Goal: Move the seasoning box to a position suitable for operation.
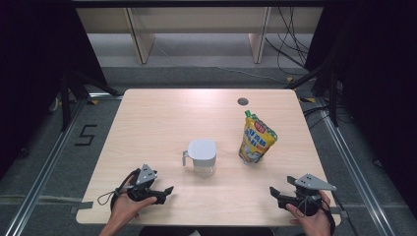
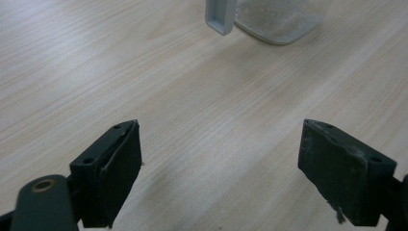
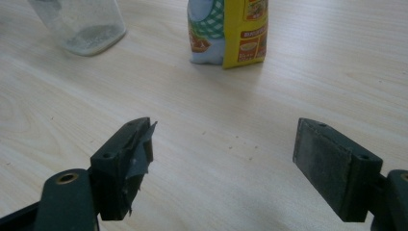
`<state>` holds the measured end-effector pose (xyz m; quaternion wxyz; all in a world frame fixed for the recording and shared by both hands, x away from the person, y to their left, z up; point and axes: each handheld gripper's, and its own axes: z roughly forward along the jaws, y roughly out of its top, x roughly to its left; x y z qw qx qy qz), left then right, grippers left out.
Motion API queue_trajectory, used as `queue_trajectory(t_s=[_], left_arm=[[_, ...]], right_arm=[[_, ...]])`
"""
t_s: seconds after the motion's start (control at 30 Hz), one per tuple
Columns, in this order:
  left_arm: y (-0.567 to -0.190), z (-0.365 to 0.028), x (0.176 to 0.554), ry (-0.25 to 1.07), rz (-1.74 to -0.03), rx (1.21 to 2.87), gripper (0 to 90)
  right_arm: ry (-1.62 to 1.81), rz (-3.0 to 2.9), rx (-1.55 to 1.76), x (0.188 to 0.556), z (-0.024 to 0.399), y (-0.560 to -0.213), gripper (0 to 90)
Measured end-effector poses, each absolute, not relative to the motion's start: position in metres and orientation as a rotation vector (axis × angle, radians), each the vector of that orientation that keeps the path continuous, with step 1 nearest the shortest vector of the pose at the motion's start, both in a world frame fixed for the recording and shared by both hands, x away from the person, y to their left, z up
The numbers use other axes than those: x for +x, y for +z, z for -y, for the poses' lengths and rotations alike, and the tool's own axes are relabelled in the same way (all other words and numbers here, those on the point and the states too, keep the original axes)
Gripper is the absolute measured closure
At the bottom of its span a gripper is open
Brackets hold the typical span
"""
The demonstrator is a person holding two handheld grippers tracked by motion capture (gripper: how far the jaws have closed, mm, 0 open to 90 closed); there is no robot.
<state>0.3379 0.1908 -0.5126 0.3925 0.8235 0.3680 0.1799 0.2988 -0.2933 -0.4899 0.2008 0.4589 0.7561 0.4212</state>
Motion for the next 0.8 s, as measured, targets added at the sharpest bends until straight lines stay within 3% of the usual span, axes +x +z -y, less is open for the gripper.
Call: queue_trajectory(t_s=[0.23,0.8], left_arm=[[-0.510,-0.193,0.338,0.460,-0.925,2.120,15.1],[-0.506,-0.184,0.351,0.475,-0.939,2.011,16.8]], right_arm=[[1.168,-2.107,1.307,0.298,0.293,-0.490,22.8],[1.195,-2.107,1.312,0.299,0.294,-0.489,22.6]])
